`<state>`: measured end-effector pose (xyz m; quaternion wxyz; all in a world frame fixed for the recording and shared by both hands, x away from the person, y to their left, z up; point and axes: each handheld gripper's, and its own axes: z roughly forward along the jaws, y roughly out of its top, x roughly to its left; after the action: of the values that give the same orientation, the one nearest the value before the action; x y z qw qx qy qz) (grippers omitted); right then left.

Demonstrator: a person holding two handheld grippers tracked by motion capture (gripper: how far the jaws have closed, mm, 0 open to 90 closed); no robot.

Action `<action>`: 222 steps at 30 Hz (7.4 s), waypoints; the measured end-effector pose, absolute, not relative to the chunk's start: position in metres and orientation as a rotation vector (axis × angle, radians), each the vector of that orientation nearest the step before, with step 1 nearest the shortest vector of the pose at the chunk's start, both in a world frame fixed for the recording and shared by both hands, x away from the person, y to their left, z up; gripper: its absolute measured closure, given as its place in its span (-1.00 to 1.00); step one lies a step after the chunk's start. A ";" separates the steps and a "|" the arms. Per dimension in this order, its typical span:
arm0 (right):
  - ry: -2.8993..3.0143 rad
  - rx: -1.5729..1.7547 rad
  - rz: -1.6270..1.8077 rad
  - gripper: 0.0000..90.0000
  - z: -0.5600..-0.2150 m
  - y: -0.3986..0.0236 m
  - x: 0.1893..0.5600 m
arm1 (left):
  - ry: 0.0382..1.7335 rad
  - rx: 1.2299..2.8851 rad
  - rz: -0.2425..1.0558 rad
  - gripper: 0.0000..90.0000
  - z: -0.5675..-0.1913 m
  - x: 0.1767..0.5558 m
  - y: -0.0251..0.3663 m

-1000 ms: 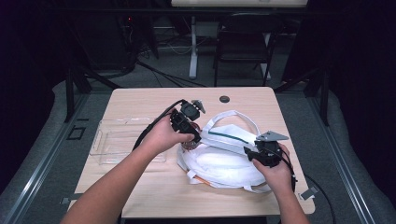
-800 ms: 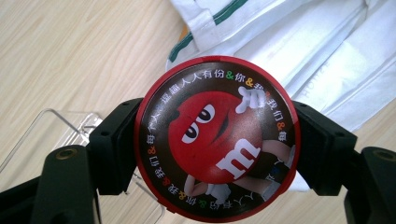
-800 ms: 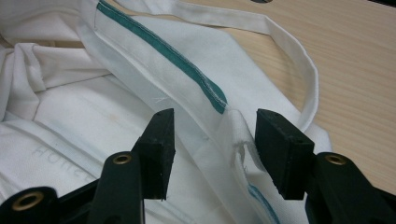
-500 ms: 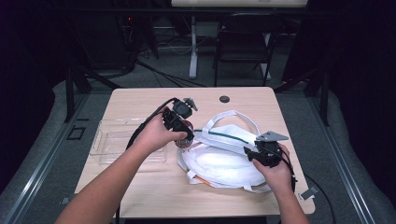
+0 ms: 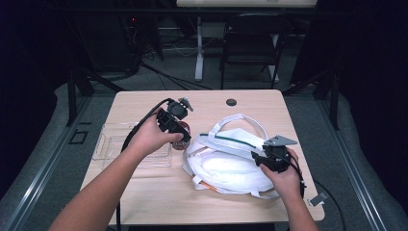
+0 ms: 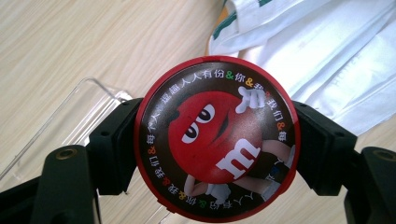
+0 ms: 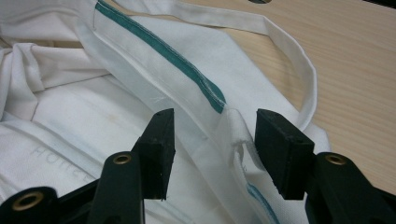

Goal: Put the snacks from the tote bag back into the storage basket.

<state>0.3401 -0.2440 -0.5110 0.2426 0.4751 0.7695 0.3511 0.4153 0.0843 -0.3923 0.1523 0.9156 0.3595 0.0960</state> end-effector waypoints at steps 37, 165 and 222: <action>2.099 1.294 0.956 0.07 -0.512 -0.242 0.340 | 1.084 2.628 0.307 -0.43 -0.393 0.423 0.145; 2.098 1.287 0.958 0.05 -0.512 -0.241 0.339 | 1.176 2.612 0.191 -0.43 -0.491 0.439 0.166; 2.100 1.278 0.961 0.02 -0.512 -0.241 0.340 | 1.192 2.572 0.136 -0.44 -0.499 0.441 0.173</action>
<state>0.3395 -0.2406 -0.5123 0.2483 0.4691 0.7707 0.3526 0.4410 0.1732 -0.4989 0.1510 0.8959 0.4152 0.0474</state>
